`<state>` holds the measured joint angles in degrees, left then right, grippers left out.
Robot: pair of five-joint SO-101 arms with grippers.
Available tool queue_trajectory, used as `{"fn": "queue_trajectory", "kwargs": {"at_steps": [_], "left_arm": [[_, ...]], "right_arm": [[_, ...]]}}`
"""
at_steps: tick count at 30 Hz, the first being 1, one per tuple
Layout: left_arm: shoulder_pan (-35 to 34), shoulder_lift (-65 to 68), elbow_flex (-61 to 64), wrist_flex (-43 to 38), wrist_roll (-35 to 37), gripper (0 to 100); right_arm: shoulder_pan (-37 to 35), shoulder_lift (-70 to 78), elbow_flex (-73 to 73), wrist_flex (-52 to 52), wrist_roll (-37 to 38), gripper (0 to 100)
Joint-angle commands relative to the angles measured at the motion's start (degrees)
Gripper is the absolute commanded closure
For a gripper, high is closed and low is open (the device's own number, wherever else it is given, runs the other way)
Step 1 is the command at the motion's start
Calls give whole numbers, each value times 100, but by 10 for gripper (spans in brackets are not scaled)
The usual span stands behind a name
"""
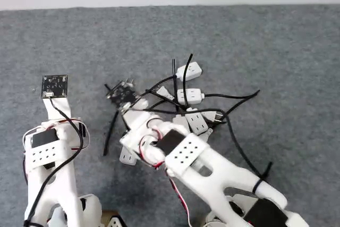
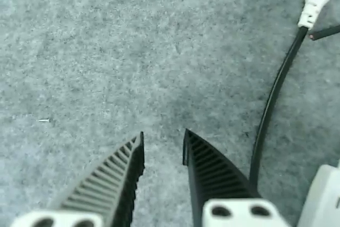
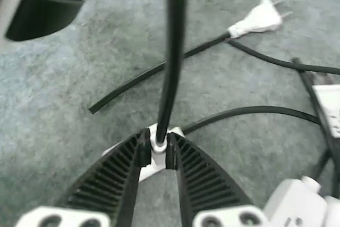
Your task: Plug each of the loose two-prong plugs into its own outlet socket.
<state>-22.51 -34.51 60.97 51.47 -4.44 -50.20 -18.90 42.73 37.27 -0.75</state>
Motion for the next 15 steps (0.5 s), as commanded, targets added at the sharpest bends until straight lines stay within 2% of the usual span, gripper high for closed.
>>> {"fn": "queue_trajectory", "kwargs": {"at_steps": [1,15], "left_arm": [[0,-79,-268,26,53,880],[9,-79,-198,-53,44,880]], "right_arm": [[-101,13,-79,-163,158,991],[-180,75,18,-75,475,991]]}}
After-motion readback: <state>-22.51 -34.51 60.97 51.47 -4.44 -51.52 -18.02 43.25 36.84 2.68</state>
